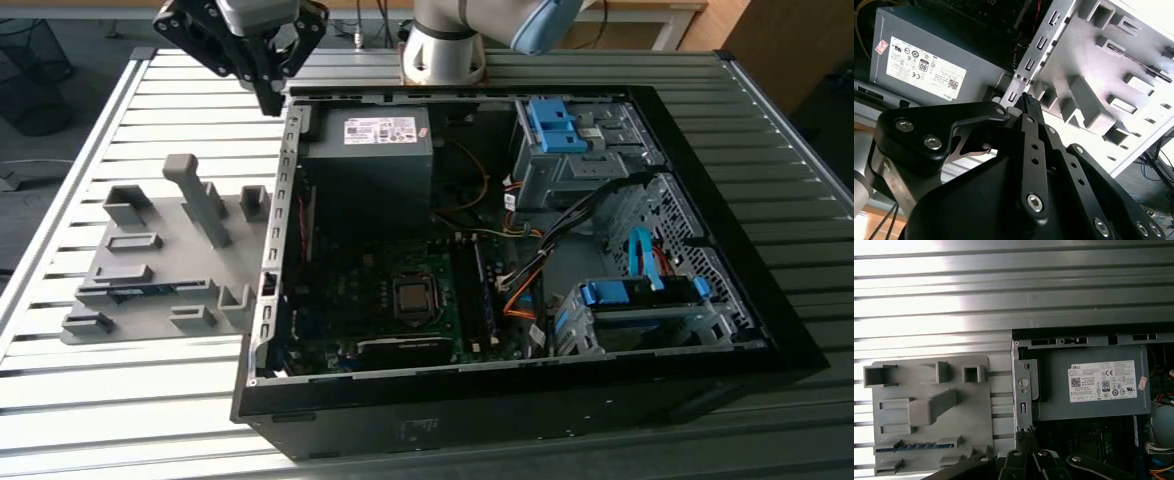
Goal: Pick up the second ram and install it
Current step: 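Reach for the second ram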
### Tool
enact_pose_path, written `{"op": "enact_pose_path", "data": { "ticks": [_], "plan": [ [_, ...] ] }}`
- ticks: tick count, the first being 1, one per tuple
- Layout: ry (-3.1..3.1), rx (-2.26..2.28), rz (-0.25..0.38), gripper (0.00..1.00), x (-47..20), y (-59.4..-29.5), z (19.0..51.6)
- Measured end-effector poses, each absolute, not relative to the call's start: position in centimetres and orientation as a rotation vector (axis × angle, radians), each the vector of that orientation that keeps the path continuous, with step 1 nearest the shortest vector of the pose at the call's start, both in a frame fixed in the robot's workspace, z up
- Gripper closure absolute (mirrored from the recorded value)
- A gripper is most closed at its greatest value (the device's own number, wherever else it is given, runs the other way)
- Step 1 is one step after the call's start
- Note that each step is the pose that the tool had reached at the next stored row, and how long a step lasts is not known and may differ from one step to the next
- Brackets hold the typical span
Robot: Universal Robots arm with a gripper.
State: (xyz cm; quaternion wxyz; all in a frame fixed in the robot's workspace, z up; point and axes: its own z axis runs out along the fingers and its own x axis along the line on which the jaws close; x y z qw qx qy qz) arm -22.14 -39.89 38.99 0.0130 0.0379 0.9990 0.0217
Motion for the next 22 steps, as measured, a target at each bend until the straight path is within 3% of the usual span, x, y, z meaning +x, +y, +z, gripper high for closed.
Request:
{"op": "enact_pose_path", "data": {
  "ticks": [22],
  "plan": [
    [3.113, 0.118, 0.068, 0.89, -25.0, -40.9, 38.9]
  ]
}}
